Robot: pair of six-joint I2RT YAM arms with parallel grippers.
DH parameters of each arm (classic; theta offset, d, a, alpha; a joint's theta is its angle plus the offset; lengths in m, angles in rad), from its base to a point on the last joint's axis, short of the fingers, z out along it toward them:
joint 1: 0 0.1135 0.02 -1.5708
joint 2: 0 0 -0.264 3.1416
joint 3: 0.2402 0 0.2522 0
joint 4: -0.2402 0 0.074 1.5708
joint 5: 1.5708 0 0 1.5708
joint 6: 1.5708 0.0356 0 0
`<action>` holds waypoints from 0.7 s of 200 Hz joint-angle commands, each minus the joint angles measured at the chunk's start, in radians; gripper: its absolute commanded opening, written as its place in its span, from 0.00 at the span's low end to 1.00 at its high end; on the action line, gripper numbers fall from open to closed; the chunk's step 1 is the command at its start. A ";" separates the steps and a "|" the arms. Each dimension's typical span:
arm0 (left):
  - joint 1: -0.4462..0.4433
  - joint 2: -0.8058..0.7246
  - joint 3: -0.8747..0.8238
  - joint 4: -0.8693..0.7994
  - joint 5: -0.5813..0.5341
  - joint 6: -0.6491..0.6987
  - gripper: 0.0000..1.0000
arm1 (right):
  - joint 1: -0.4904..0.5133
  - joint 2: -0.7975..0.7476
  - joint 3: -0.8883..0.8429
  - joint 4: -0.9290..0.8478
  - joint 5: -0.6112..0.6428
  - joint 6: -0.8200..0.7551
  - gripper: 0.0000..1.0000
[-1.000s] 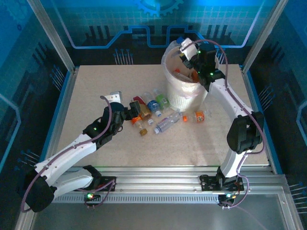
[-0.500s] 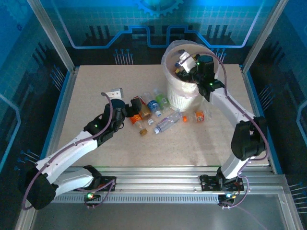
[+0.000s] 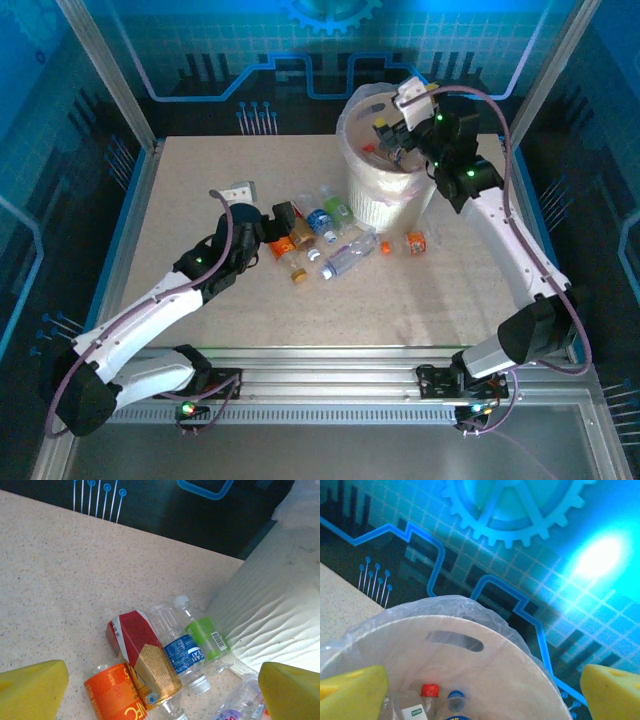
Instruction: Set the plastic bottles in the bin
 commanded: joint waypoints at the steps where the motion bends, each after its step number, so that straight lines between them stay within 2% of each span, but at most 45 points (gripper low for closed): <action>1: 0.013 0.023 0.052 -0.108 -0.007 -0.075 0.99 | 0.009 -0.044 0.087 -0.195 0.124 0.206 1.00; 31: 0.041 0.063 0.054 -0.199 0.015 -0.157 0.99 | 0.009 -0.098 0.137 -0.459 0.248 0.448 1.00; 61: 0.072 0.112 0.033 -0.205 0.080 -0.190 0.99 | 0.011 -0.244 -0.013 -0.567 0.323 0.631 1.00; 93: 0.076 0.198 0.035 -0.196 0.146 -0.190 0.99 | 0.008 -0.379 -0.151 -0.660 0.373 0.719 1.00; 140: 0.076 0.316 0.034 -0.181 0.195 -0.220 0.99 | 0.005 -0.461 -0.273 -0.801 0.441 0.789 1.00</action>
